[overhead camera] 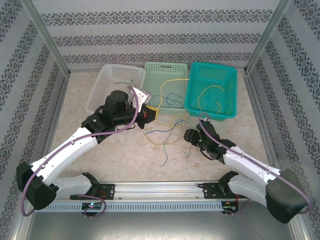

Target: Untangle the cables

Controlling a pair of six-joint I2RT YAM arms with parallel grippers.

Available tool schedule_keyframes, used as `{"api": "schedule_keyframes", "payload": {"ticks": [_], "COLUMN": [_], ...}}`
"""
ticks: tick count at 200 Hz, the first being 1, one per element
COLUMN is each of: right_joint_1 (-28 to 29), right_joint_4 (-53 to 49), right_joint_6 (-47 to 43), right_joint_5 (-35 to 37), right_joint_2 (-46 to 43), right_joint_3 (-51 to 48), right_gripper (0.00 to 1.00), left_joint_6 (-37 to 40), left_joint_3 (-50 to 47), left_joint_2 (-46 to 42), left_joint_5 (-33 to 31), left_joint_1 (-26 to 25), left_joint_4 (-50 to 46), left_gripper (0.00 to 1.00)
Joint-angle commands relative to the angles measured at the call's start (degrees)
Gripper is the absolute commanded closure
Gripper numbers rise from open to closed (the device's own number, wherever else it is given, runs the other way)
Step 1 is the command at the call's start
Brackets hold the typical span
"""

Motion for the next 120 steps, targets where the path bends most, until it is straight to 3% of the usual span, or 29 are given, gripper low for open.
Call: {"api": "schedule_keyframes", "payload": {"ticks": [1,45,94,120], "right_joint_1": [0.5,0.7,0.5,0.2], "right_joint_4": [6.5,11.7,13.2,19.1], "right_joint_6": [-0.5,-0.1,-0.2,-0.3], "right_joint_5": [-0.6,-3.5,-0.8,-2.4], "right_joint_2": [2.2,6.9,14.1,15.7], "right_joint_3": [0.2,1.3,2.8,1.5], "right_gripper": [0.44,0.44,0.46,0.44], "left_joint_6": [-0.1,-0.4,-1.6,-2.6], "left_joint_3": [-0.4,-1.0,-1.0,-1.6], "left_joint_2": [-0.6,-1.0,-1.4,-2.0], "left_joint_5": [1.3,1.4,2.6,2.9], "left_joint_1": [0.2,0.1,0.1,0.1], "left_joint_4": [3.3,4.0,6.3,7.4], "left_gripper": [1.00,1.00,1.00,1.00]}}
